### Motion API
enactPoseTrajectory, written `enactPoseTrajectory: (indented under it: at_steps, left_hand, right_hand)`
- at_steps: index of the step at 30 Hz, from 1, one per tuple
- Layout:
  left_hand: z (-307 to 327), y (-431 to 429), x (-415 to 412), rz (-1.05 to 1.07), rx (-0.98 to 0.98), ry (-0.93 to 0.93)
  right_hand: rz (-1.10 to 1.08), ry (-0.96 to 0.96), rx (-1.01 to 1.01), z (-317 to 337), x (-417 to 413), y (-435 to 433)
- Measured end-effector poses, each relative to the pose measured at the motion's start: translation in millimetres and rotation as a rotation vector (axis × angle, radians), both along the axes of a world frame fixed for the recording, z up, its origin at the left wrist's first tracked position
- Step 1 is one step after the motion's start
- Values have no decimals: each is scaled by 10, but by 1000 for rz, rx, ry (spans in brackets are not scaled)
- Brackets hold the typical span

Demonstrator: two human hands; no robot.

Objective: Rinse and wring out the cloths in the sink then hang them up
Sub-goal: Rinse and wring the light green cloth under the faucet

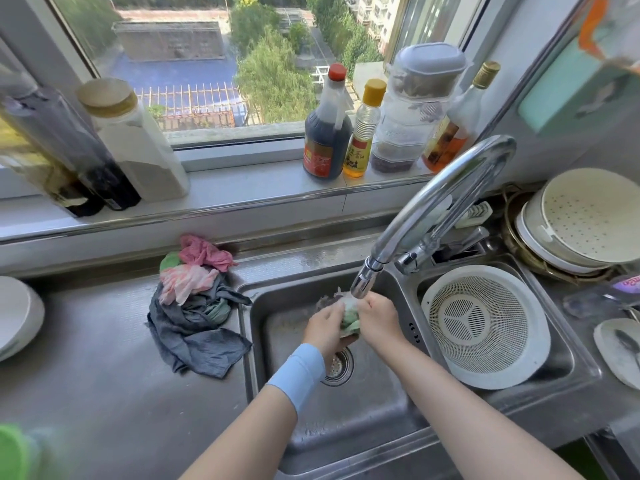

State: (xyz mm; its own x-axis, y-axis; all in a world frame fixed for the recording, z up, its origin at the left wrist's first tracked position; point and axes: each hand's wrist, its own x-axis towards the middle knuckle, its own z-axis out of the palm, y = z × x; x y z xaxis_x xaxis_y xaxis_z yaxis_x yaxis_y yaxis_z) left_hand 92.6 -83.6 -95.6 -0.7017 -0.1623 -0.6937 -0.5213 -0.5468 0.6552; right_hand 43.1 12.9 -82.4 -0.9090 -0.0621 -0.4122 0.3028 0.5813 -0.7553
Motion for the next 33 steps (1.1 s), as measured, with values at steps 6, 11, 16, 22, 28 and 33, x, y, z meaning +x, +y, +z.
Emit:
enactPoseTrajectory:
  at_steps: [6,11,16,22,28,33]
  left_hand:
    - [-61,106,49,104,206,107]
    - [-85,72,-42,200,57,-96]
    - [-43,-19,-72,-17,51,-234]
    - [103,7,87,-259,24,-178]
    - [77,-146,92,-228,33,-209]
    - [12,-233,-33,-189,-251,-274]
  right_hand:
    - [-195,-2,-12,10,-44,-209]
    - [54,100,185,-30,93,-187]
    - [352,121,-88,-18,206,0]
    - [-108,-128,-31,-68,-17,-168]
    - [-276,-233,-115,-163,-37,-351]
    - [87,-140,-424,-169,169,-321]
